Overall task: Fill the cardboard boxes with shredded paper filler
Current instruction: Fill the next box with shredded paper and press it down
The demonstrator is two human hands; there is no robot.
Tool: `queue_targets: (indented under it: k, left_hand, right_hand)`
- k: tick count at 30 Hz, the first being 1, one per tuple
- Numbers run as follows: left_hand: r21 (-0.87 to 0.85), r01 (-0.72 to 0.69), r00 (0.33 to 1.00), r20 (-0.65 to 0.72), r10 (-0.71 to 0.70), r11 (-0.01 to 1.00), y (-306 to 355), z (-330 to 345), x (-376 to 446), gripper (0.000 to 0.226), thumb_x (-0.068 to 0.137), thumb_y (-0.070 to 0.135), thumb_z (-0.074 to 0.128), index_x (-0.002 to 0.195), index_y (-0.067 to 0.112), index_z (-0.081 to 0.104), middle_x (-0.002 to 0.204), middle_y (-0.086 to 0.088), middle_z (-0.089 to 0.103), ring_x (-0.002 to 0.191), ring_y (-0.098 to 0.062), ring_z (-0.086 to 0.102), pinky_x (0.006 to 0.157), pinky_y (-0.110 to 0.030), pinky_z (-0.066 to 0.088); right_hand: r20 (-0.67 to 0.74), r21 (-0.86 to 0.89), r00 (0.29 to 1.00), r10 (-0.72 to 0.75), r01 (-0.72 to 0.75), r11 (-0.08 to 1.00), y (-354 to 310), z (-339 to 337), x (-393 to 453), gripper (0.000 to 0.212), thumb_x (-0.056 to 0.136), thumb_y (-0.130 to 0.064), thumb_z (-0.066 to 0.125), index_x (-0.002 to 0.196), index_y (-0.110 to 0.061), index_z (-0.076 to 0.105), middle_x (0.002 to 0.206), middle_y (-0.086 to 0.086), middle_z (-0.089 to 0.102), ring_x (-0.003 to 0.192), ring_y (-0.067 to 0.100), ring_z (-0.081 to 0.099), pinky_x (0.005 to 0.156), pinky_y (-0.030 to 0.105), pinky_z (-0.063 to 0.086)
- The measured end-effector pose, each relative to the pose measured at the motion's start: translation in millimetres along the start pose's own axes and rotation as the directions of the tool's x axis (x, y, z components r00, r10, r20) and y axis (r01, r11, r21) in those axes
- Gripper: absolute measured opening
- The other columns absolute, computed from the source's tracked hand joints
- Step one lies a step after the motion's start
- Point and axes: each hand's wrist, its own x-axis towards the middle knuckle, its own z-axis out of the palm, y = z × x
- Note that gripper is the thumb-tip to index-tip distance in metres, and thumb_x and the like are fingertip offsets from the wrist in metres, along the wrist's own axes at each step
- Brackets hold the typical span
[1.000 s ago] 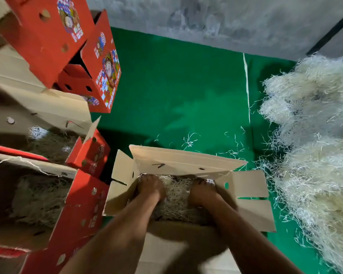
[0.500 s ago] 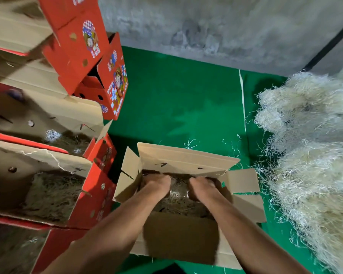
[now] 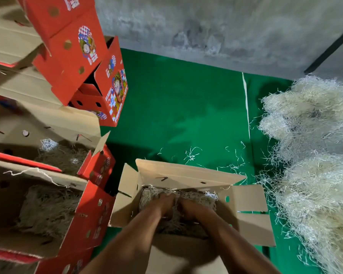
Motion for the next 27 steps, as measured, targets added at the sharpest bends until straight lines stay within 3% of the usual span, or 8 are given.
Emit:
queue_targets:
  k: [5,11,14,16,20,22,24,27]
  left_hand:
    - [-0.010,-0.020,1.000,0.001,0.020,1.000,-0.8,-0.3,-1.5,0.078,0.084,0.021,0.067,0.151,0.032,0.027,0.158,-0.014,0.029,0.143,-0.044,0.028,0.112,-0.063,0.031]
    - [0.037,0.049,0.989,0.138,-0.054,0.998,20.0,-33.5,-15.9,0.042,0.091,0.027,0.065,0.132,0.018,0.061,0.133,-0.010,0.062,0.116,-0.030,0.060,0.101,-0.039,0.046]
    - [0.125,0.086,0.988,0.114,-0.101,0.988,25.4,-45.7,-26.1,0.055,0.080,0.058,0.067,0.122,0.022,0.064,0.120,-0.004,0.067,0.107,-0.030,0.062,0.102,-0.044,0.045]
    - [0.175,0.054,0.985,0.150,-0.081,0.983,20.8,-46.3,-30.9,0.052,0.087,0.050,0.064,0.127,0.016,0.063,0.122,-0.009,0.064,0.108,-0.031,0.062,0.104,-0.048,0.046]
    - [0.311,0.100,0.958,0.226,-0.176,0.945,-1.3,-23.2,-26.9,0.035,0.101,0.014,0.044,0.129,-0.003,0.055,0.127,-0.022,0.051,0.113,-0.030,0.053,0.107,-0.044,0.042]
    - [0.303,0.121,0.934,0.289,-0.212,0.945,-11.6,-6.2,-21.9,0.029,0.103,0.013,0.042,0.120,-0.005,0.058,0.128,-0.024,0.051,0.108,-0.027,0.049,0.112,-0.043,0.039]
    - [0.260,0.099,0.926,0.329,-0.184,0.961,-19.5,5.2,-16.0,0.037,0.106,0.016,0.043,0.133,-0.005,0.056,0.142,-0.022,0.051,0.121,-0.030,0.052,0.113,-0.039,0.037]
    - [0.137,0.083,0.944,0.307,-0.122,0.987,-16.4,10.4,-16.4,0.038,0.102,0.019,0.051,0.138,0.006,0.058,0.141,-0.013,0.056,0.130,-0.030,0.054,0.092,-0.032,0.048]
  right_hand:
    - [0.012,-0.075,0.999,-0.052,0.053,0.996,1.7,-2.0,3.2,0.059,0.097,-0.020,0.062,0.151,-0.017,0.038,0.153,0.011,0.045,0.138,0.029,0.044,0.115,0.038,0.035]
    - [0.140,-0.160,0.989,-0.040,0.063,0.985,-0.7,-32.3,-23.1,0.051,0.094,-0.024,0.056,0.144,-0.034,0.051,0.153,0.002,0.047,0.137,0.028,0.046,0.116,0.045,0.035]
    - [0.123,0.020,0.992,-0.036,0.034,0.999,-6.6,-39.7,-33.2,0.037,0.090,-0.024,0.062,0.126,-0.025,0.069,0.127,0.007,0.067,0.097,0.022,0.066,0.087,0.036,0.056]
    - [0.139,0.094,0.990,-0.034,0.021,0.995,-6.4,-34.9,-38.3,0.034,0.094,-0.024,0.060,0.126,-0.016,0.068,0.122,0.010,0.070,0.079,0.017,0.065,0.068,0.026,0.056]
    - [0.191,-0.061,0.980,0.056,-0.045,0.997,6.4,-10.3,-35.7,0.043,0.102,-0.038,0.051,0.132,-0.010,0.060,0.134,0.012,0.061,0.117,0.027,0.061,0.099,0.036,0.049]
    - [0.253,-0.116,0.966,0.056,-0.027,0.993,11.5,-1.9,-31.5,0.043,0.104,-0.037,0.049,0.136,-0.010,0.058,0.140,0.010,0.056,0.126,0.027,0.055,0.107,0.038,0.043]
    - [0.267,-0.129,0.962,0.053,-0.018,0.991,13.0,2.2,-27.0,0.040,0.101,-0.035,0.054,0.135,-0.014,0.062,0.141,0.006,0.057,0.127,0.026,0.055,0.109,0.040,0.042]
    - [0.289,-0.185,0.956,0.047,0.008,0.983,13.4,4.6,-19.4,0.036,0.099,-0.023,0.056,0.135,-0.019,0.063,0.143,0.004,0.056,0.127,0.025,0.053,0.111,0.041,0.042]
